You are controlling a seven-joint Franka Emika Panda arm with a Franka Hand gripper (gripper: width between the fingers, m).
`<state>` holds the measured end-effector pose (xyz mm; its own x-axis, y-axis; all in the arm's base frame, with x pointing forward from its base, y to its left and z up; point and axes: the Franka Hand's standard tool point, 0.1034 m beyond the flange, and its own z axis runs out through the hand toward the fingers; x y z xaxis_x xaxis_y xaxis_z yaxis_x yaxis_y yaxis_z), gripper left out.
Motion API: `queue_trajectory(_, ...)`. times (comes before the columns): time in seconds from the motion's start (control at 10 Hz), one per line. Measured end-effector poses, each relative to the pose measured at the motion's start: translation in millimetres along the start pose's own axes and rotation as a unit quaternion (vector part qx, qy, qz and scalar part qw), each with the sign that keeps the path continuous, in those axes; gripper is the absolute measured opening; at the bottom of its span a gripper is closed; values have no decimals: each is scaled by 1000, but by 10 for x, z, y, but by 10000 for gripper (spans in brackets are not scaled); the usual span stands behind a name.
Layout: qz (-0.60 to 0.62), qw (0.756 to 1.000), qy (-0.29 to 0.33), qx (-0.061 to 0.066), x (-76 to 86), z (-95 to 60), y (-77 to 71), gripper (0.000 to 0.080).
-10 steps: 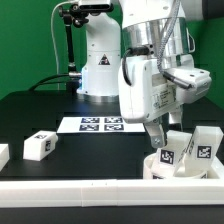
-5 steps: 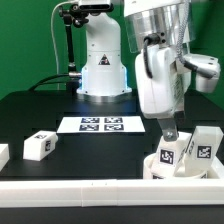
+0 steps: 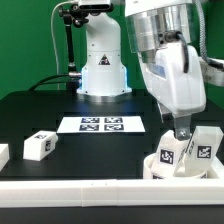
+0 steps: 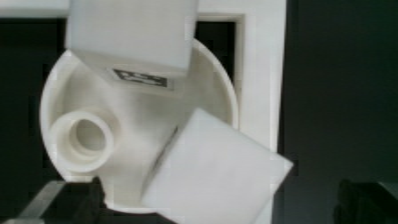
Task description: Assemble stool
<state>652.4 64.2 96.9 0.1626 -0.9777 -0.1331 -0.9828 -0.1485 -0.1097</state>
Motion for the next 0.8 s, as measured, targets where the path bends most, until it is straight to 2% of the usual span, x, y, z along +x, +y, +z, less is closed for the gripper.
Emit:
queue_trajectory(0.1, -81, 997, 6, -2, -4, -13, -13, 649)
queue_trajectory(0.2, -156, 988, 10, 2, -38, -23, -44, 649)
queue_trajectory(0.6, -260, 965, 11, -1, -33, -24, -40, 649)
queue_trajectory(0.8, -348, 937, 23, -12, -29, -25, -33, 649)
